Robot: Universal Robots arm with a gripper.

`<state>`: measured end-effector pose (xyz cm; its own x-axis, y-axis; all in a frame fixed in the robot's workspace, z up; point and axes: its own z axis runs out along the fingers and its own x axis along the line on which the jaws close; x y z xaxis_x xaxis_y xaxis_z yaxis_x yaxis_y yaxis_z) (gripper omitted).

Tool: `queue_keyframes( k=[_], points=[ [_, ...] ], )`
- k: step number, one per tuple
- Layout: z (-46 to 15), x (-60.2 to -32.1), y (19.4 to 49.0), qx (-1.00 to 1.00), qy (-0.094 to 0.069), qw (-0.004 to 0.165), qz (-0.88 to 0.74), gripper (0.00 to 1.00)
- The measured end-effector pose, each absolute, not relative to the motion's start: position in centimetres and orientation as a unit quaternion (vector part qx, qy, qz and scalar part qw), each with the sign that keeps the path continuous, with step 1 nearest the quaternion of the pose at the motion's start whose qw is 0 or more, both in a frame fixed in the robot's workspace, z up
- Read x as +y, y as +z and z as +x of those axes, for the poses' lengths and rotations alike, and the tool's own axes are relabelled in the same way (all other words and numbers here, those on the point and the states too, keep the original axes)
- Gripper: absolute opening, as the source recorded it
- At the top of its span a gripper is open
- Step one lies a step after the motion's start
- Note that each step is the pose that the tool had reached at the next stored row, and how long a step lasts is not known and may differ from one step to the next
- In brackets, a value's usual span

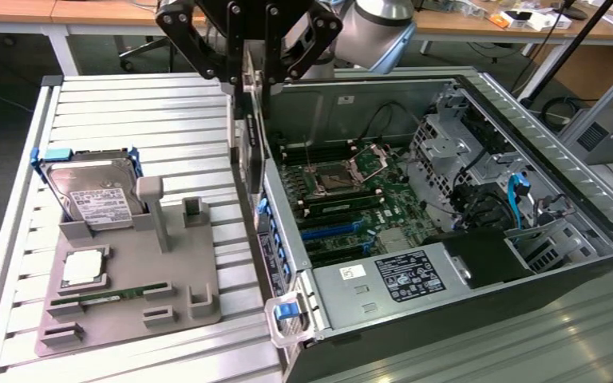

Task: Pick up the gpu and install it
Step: 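Pick up the gpu and move the gpu toward the slot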

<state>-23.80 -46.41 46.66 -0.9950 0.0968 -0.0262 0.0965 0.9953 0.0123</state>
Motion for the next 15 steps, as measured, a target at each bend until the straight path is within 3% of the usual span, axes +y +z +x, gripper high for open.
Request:
queue_keyframes(
  k=[15],
  points=[
    [-23.2, -46.4, 45.2, 0.999, 0.005, 0.013, 0.048, 0.27]
  ],
)
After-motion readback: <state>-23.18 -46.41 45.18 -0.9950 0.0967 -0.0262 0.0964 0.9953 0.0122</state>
